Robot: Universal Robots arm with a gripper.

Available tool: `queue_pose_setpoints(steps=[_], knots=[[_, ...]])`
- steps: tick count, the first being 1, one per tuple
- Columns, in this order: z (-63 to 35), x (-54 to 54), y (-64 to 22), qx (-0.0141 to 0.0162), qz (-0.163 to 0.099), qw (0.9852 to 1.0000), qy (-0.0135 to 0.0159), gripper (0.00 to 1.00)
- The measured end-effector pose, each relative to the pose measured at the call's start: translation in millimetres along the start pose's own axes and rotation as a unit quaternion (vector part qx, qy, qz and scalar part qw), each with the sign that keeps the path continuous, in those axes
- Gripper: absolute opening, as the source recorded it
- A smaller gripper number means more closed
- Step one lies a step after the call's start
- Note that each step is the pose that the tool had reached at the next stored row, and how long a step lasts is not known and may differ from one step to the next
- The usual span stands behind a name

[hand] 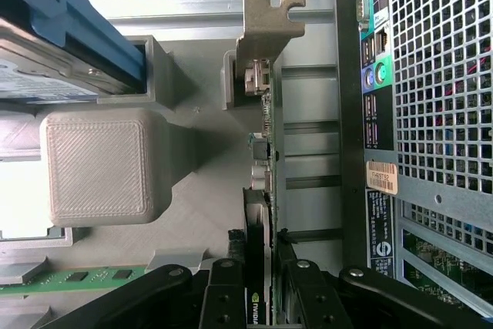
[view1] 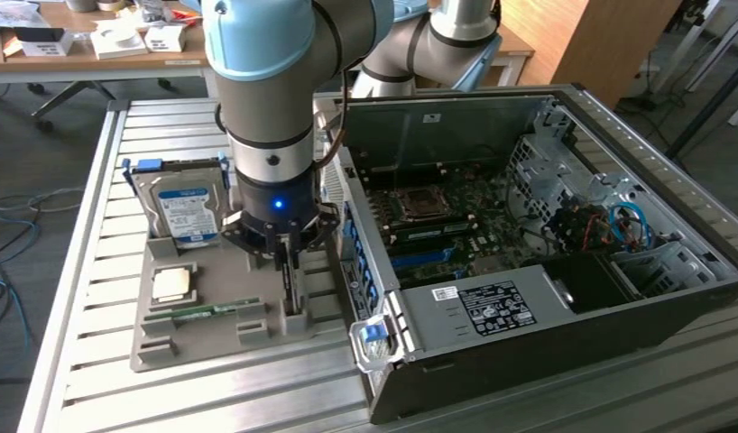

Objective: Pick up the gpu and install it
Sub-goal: 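Pick up the gpu and move the gpu toward the slot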

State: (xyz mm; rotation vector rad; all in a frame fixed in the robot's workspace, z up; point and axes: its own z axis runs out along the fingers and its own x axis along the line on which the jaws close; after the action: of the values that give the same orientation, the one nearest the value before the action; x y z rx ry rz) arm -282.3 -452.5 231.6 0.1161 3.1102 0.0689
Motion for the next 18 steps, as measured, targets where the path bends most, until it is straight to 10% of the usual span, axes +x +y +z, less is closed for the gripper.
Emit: queue_pose_setpoints(steps=[18], knots=[[0.0,0.0,0.0,-0.0004,-0.015,0.9999,0.0007,0.26]])
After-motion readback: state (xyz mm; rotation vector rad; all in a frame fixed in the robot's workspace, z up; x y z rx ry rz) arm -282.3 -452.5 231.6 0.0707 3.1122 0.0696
